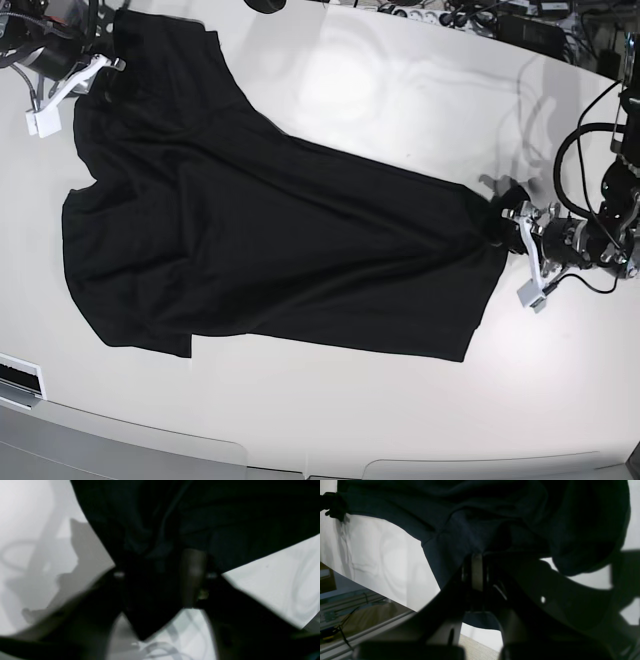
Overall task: Layout the t-shirt on the table in an organized manner, then fold the t-shirt properly
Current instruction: 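Hold the shirt edge with the left gripper and pull it away from the right gripper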
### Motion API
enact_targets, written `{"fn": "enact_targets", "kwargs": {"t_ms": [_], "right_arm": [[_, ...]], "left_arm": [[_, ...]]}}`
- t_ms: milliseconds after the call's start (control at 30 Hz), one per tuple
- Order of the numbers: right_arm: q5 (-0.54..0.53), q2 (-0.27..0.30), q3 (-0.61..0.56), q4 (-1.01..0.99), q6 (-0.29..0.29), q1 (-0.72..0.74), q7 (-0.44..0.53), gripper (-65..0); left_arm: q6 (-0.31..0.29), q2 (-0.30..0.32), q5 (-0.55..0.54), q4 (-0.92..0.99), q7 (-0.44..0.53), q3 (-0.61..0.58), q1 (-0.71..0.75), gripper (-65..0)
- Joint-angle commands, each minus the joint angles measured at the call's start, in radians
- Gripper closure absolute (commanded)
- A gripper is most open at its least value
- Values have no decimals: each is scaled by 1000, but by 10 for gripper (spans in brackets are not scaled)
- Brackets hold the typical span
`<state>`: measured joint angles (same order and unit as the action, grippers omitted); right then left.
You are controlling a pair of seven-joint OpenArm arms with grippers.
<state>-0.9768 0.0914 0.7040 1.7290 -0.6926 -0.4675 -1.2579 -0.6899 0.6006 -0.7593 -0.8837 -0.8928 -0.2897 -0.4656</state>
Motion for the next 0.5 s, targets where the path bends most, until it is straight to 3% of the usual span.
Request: {"fn": "enact_targets", "kwargs": {"t_ms": [0,67,233,467], "right_arm": [[-18,12,5,18,-6,-3,8,0],[-19,12,5,18,-6,-3,8,0],[-18,12,5,18,-6,-3,8,0],[-19,14,5,19,-6,-3,8,0]], "left_arm": [[-8,17,-10,-13,10,7,-27,-143],[-8,20,-7,-13,2,8,-34,0],[-8,39,-31,-13,-43,8,-73,0],[-8,85,-275,-13,-203,8,-183,0]]}}
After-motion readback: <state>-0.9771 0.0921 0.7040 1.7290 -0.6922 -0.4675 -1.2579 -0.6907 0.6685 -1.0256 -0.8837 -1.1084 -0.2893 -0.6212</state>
